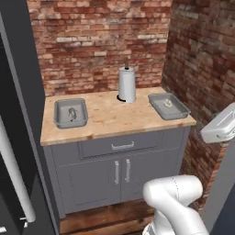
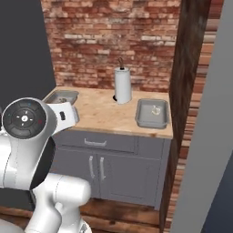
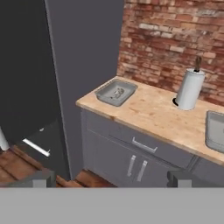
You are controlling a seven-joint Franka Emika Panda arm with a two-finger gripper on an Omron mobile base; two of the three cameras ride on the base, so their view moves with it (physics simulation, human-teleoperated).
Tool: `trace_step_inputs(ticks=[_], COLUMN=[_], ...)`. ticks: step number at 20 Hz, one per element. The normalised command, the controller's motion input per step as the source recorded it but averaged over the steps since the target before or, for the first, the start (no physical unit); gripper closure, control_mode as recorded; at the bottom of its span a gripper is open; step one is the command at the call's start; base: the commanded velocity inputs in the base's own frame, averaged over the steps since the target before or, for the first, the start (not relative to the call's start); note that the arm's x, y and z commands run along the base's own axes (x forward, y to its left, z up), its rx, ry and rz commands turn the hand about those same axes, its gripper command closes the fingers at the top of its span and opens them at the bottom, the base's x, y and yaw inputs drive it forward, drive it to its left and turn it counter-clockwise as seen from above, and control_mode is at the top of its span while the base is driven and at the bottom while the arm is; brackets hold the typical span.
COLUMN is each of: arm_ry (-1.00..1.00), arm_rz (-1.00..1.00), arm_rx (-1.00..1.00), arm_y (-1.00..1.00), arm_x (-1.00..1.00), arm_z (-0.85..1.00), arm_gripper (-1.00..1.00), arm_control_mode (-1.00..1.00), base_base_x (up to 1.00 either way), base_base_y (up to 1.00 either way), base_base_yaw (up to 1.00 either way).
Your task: Place one garlic and one fish in each tupperware on the nearby counter, to pack two identical lunches.
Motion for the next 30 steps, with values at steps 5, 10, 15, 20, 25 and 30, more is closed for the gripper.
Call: trace_step_inputs(ticks=[5,10,15,20,25,30], arm_ry=[0.00,0.00,0.00,0.00,0.00,0.00], arm_rz=[0.00,0.00,0.00,0.00,0.00,0.00], arm_rx=[0.00,0.00,0.00,0.00,0.00,0.00], arm_y=[0.00,0.00,0.00,0.00,0.00,0.00], arm_x=[0.00,0.00,0.00,0.00,0.00,0.00], arm_z=[0.00,0.00,0.00,0.00,0.00,0.00], arm_gripper=[-1.00,-1.00,-1.00,-1.00,-1.00,-1.00], arm_control_mode=[1.00,1.00,1.00,1.00,1.00,1.00], base_base_x=[-0.99,-0.65,-0.18,-0.51,-0.98,-0.62], base_base_y=[0.11,0.73,1.00,0.94,0.55,0.87], base_base_yaw=[0.00,-0.03,-0.11,-0.14,-0.21,-0.19])
